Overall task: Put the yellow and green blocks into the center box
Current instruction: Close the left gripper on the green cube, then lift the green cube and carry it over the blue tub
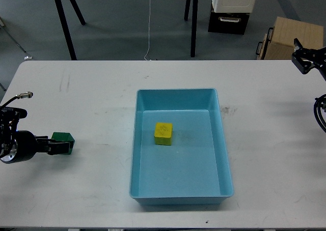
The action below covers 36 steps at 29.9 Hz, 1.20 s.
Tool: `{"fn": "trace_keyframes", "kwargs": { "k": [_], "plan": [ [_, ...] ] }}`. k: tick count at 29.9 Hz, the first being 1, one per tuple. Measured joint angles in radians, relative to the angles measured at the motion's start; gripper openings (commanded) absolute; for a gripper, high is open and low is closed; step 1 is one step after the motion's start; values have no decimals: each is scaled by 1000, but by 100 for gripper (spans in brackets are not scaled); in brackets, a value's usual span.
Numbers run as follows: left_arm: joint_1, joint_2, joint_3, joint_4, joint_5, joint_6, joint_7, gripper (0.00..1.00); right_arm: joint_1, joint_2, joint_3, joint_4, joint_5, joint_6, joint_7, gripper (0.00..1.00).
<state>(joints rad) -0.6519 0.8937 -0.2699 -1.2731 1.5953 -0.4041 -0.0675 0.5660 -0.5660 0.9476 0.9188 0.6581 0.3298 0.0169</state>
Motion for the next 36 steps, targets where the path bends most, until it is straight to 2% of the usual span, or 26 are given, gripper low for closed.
{"fn": "trace_keyframes", "kwargs": {
  "k": [3, 5, 8, 13, 17, 19, 28, 30, 32, 36],
  "plan": [
    [0, -14, 2, 12, -1, 2, -5, 100, 0, 0, -1, 0, 0, 1, 0, 100],
    [2, -23, 3, 15, -1, 5, -10, 95, 0, 0, -1, 0, 0, 4, 0, 99],
    [3, -26, 3, 22, -2, 11, -14, 82, 0, 0, 0, 0, 0, 7, 0, 99],
    [3, -27, 4, 35, -1, 17, -16, 56, 0, -1, 0, 0, 0, 8, 0, 99],
    [5, -27, 4, 35, 1, 18, -15, 41, -1, -1, 1, 0, 0, 8, 1, 100],
    [6, -27, 4, 35, 4, 18, -14, 30, -1, -1, 1, 0, 0, 8, 1, 99],
    [-7, -9, -7, 30, -2, 10, -18, 27, -1, 0, -1, 0, 0, 8, 0, 99],
    [-28, 24, -13, 17, -6, 7, -30, 27, -3, 0, -1, 0, 0, 8, 0, 100],
    [-51, 78, -22, -12, -17, 5, -66, 28, -6, 0, -1, 0, 0, 8, 0, 100],
    [-132, 200, -36, -114, -61, -20, -189, 28, -15, 0, -1, 0, 0, 18, 0, 100]
  ]
}}
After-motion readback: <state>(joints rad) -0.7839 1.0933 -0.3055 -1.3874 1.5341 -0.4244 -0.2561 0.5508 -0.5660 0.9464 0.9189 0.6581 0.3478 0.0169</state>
